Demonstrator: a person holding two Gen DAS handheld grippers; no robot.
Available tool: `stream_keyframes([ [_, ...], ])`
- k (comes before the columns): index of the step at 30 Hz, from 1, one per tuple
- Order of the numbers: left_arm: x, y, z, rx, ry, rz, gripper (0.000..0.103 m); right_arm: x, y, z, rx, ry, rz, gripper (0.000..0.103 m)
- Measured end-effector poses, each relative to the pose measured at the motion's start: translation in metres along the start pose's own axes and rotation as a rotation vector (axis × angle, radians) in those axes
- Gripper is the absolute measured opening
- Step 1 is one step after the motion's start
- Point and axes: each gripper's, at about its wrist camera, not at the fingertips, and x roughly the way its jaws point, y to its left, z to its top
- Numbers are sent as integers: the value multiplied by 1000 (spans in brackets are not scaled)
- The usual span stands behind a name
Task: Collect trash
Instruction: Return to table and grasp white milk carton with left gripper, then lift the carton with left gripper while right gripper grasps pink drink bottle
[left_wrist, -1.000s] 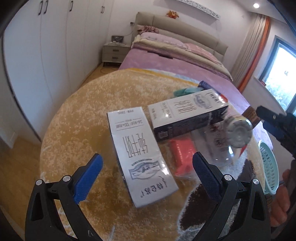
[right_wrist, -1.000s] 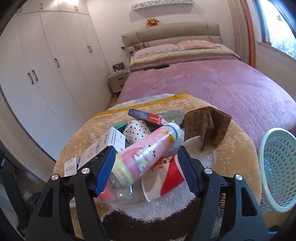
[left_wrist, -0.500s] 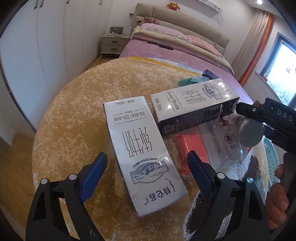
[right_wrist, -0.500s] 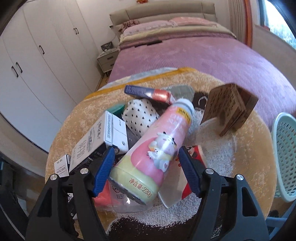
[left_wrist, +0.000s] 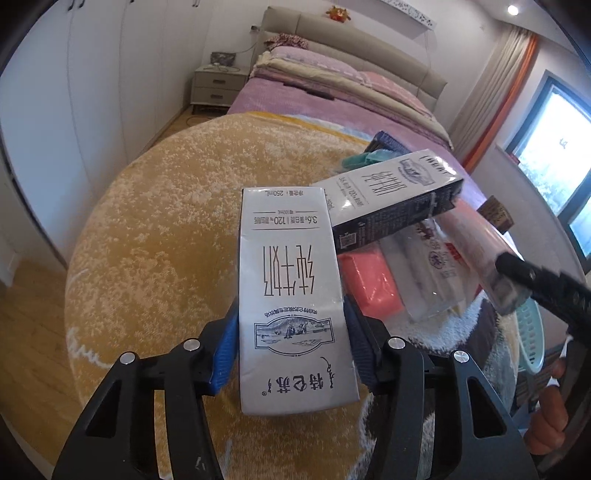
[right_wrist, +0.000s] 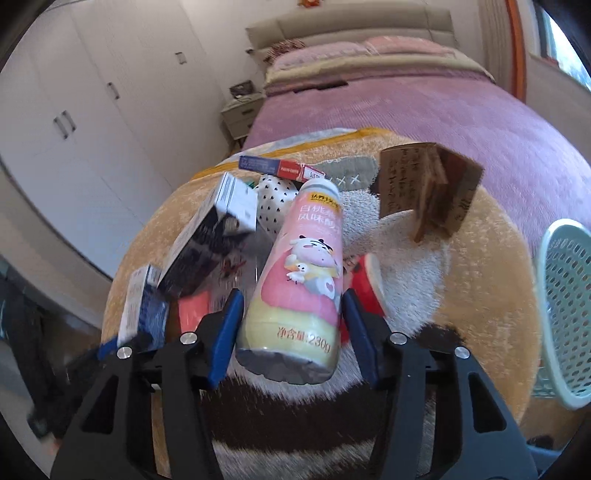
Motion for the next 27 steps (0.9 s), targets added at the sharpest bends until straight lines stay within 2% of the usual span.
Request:
stream_keyframes([
  [4, -21, -3, -6, 1, -57, -15, 50, -24, -6, -28, -90, 0, 43, 50],
  [7, -33, -9, -5, 6, -94, -30, 50, -32, -7, -53, -156, 19, 36, 49],
  [10, -41, -17, -5, 26, -115, -37, 50, -30, -11, -71, -212, 34, 25, 48],
  [13, -42, -27, -3, 47, -131, -52, 50, -17, -15, -79, -192, 71, 30, 48],
  [19, -36, -43, 0, 80, -133, -73, 50, -3, -22, -60, -90, 70, 62, 56],
  [23, -34, -50, -1, 95, -129, -82, 50, 14, -18, -50, -68, 100, 68, 56],
  [24, -34, -52, 0, 100, -131, -86, 50, 18, -16, -48, -67, 112, 73, 56],
  [25, -35, -55, 0, 106, -135, -88, 50, 20, -14, -48, -73, 115, 73, 49],
  [27, -37, -61, 0, 119, -142, -94, 50, 19, -9, -48, -90, 111, 80, 48],
])
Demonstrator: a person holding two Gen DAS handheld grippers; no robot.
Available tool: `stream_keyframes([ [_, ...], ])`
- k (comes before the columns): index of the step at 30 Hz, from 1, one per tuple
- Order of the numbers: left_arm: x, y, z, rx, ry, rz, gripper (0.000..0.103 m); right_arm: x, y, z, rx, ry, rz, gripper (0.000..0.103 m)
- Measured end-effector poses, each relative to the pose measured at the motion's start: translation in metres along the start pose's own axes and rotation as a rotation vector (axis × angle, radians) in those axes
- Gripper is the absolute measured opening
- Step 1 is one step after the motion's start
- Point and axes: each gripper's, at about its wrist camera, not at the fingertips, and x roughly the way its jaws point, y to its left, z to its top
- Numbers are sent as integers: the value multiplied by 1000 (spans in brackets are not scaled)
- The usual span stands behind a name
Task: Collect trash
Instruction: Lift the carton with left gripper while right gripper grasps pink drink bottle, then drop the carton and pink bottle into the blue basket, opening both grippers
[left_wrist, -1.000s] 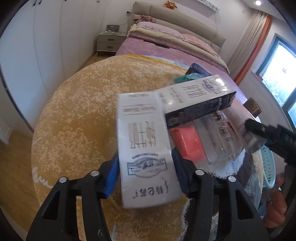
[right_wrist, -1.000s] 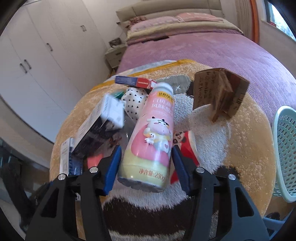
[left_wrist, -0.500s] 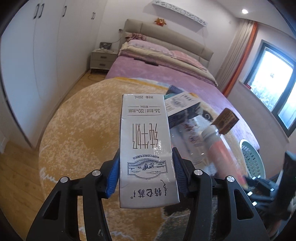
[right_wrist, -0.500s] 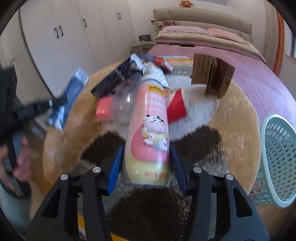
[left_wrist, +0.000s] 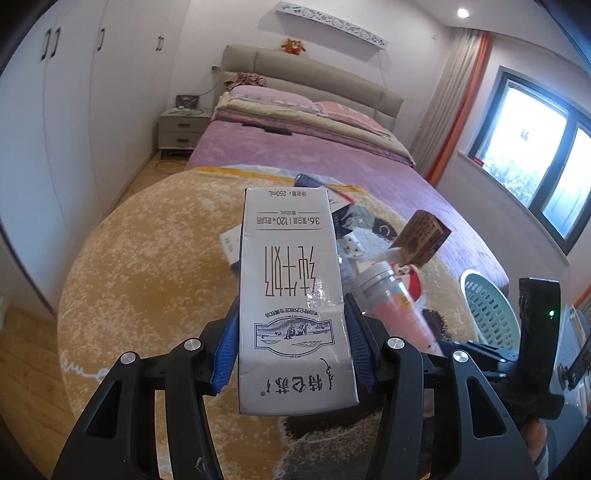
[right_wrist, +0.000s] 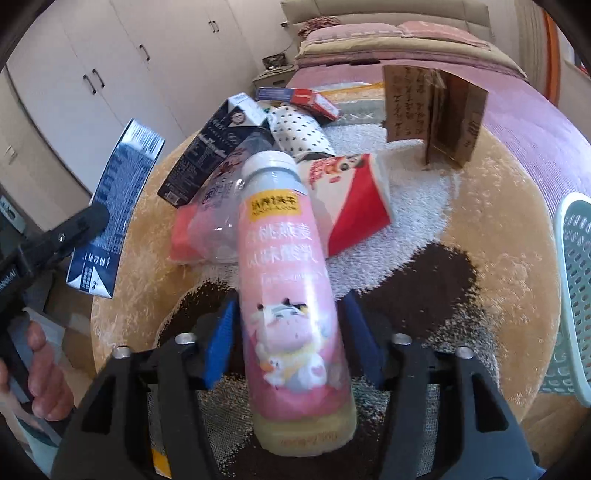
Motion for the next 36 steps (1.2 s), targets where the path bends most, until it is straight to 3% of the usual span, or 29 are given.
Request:
stream_keyframes([
  [4, -3, -12, 5, 25, -17, -20, 50, -12, -3, -3, 12, -26, 7, 47],
  [14, -4, -64, 26, 89, -64, -133, 50, -86, -29, -2, 45, -196, -18, 46],
  [21, 17, -126, 34, 196, -63, -227, 50, -140, -74, -5, 125, -317, -128, 46],
  [31, 83, -215, 32, 280, 55, -403, 50, -184, -165, -23, 295, -395, -334, 46],
  [36, 124, -254, 20, 301, 140, -467, 50, -184, -211, -34, 404, -387, -407, 46],
])
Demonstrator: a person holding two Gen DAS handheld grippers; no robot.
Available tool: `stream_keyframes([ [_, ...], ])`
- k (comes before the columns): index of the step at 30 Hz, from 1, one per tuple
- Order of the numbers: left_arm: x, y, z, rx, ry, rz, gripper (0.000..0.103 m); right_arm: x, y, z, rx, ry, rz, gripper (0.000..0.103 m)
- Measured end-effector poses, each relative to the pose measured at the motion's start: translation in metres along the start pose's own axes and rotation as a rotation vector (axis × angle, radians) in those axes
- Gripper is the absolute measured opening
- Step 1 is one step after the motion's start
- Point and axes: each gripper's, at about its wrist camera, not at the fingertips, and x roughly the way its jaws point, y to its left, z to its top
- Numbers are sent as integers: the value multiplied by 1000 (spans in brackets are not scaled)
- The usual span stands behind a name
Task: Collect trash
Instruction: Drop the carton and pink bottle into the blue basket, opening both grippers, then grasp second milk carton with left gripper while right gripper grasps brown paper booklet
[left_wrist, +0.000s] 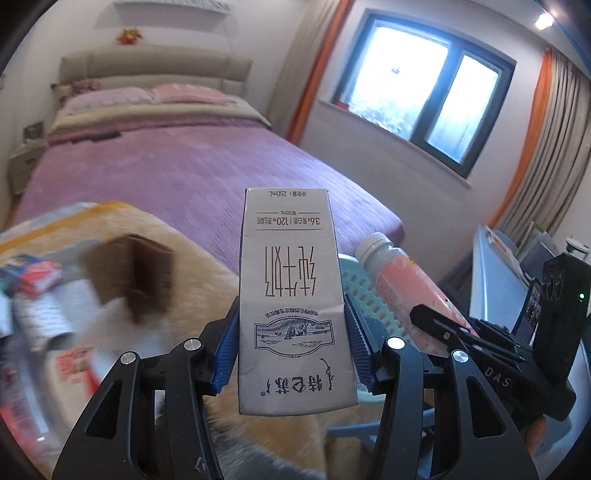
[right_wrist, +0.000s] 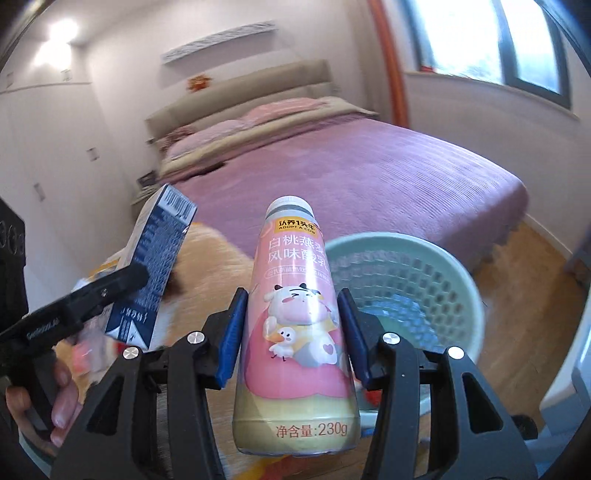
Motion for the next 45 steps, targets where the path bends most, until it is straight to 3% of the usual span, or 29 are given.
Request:
stream_keyframes([
  [10, 76, -25, -6, 38, 109, -60, 53, 40, -51, 2, 133, 50, -119, 47],
  [12, 75, -26, -7, 33, 101, -61, 70, 45, -55, 2, 143, 58, -133, 49],
  [15, 69, -24, -8, 26, 82, -69, 73, 47, -55, 1, 140, 66, -139, 53],
  [22, 31, -17, -14, 20, 17, -71, 73, 31, -30, -1, 81, 38, -58, 53],
  [30, -44, 17, -18, -28, -102, -19, 73, 7, 43, 4, -54, -24, 60, 53],
  [37, -123, 74, -20, -85, -201, 113, 74, 18, 110, 6, -138, -12, 161, 53],
  [39, -144, 95, -20, -86, -222, 167, 83, 26, 131, 6, -165, -9, 178, 53],
  [42, -163, 126, -19, -82, -218, 231, 86, 40, 157, 7, -198, 4, 210, 53],
  [45, -172, 158, -22, -80, -181, 242, 91, 57, 180, 8, -231, 20, 211, 53],
])
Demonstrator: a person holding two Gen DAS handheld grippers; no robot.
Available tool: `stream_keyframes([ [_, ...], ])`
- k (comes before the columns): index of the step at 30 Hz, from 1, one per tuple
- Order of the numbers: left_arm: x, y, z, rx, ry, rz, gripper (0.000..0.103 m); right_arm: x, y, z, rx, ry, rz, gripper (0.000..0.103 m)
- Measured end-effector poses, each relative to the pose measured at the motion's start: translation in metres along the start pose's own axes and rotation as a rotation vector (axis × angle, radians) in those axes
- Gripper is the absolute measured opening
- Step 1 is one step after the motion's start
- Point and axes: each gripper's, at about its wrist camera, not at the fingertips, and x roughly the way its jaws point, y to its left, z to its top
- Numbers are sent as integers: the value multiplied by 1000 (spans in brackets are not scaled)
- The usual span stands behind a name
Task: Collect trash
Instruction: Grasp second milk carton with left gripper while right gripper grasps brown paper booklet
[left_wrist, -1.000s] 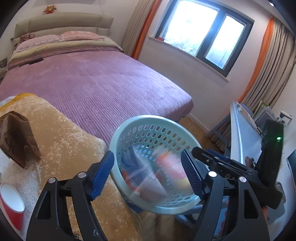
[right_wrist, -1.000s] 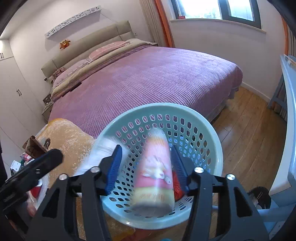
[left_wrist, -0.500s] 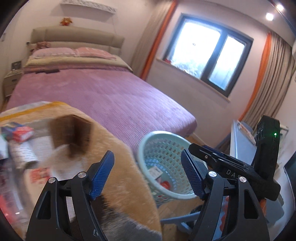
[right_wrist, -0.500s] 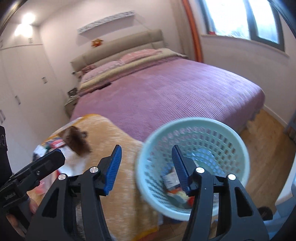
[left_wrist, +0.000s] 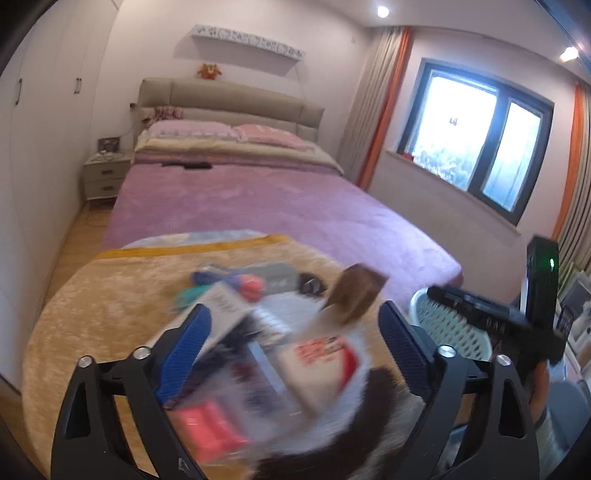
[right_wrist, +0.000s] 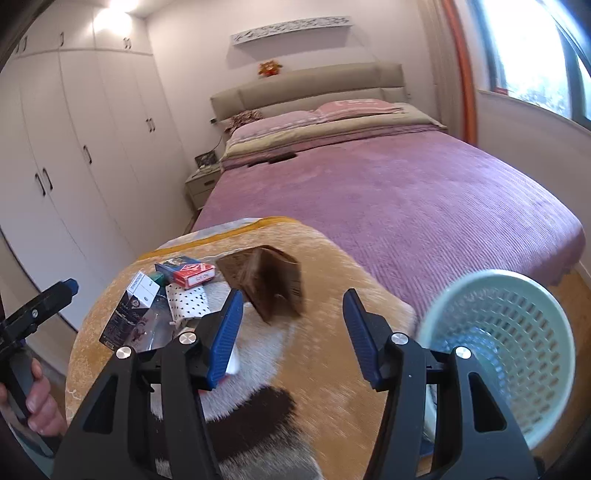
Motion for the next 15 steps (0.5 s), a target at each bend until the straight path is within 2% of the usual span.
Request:
stream_keyframes([
  [8, 24, 78, -5, -4, 86, 28, 92, 44, 29, 5, -29, 38, -3, 53],
  [12, 46, 106, -9, -47, 176, -71, 92, 64, 32, 7, -13, 68, -20, 53],
  [15, 57, 111, -13, -33, 220, -140, 92, 78, 35, 8, -3, 91, -28, 53],
])
